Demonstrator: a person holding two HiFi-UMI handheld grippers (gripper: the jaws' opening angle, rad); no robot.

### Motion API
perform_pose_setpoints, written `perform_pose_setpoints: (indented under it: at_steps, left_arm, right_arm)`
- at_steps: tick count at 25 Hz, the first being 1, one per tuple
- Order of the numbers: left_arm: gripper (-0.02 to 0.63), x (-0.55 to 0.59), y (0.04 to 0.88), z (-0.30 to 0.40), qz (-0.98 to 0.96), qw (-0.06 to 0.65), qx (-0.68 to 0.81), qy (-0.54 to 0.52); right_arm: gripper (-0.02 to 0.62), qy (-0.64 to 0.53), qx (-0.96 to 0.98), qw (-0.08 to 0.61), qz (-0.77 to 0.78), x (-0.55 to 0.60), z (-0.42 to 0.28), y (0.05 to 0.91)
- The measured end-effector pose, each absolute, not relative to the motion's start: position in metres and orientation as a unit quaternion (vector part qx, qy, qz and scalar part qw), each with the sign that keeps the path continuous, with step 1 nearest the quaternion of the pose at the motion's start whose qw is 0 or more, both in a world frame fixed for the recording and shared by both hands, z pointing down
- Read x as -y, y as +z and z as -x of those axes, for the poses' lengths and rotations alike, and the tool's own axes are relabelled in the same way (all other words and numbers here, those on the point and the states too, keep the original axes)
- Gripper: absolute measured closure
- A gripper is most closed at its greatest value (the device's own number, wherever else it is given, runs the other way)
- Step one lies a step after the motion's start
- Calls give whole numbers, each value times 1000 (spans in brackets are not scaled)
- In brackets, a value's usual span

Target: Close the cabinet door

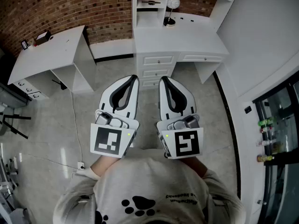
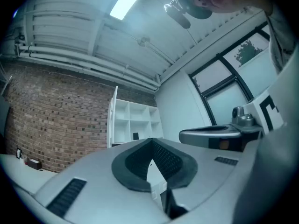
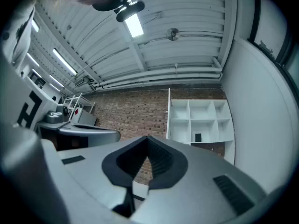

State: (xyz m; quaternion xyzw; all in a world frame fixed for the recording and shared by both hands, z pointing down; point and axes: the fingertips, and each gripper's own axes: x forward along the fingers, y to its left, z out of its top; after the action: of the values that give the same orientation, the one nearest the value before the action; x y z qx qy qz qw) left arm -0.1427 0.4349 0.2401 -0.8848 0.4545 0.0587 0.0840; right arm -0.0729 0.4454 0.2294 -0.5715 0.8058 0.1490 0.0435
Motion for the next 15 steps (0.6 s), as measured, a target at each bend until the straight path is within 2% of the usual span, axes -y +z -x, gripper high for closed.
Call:
perform_pose_setpoints:
  at_steps: [15]
  left_arm:
    - [598, -431, 257, 162, 893, 69, -441, 55]
  right_arm:
    - [577, 111, -807, 48, 578, -439, 92, 252]
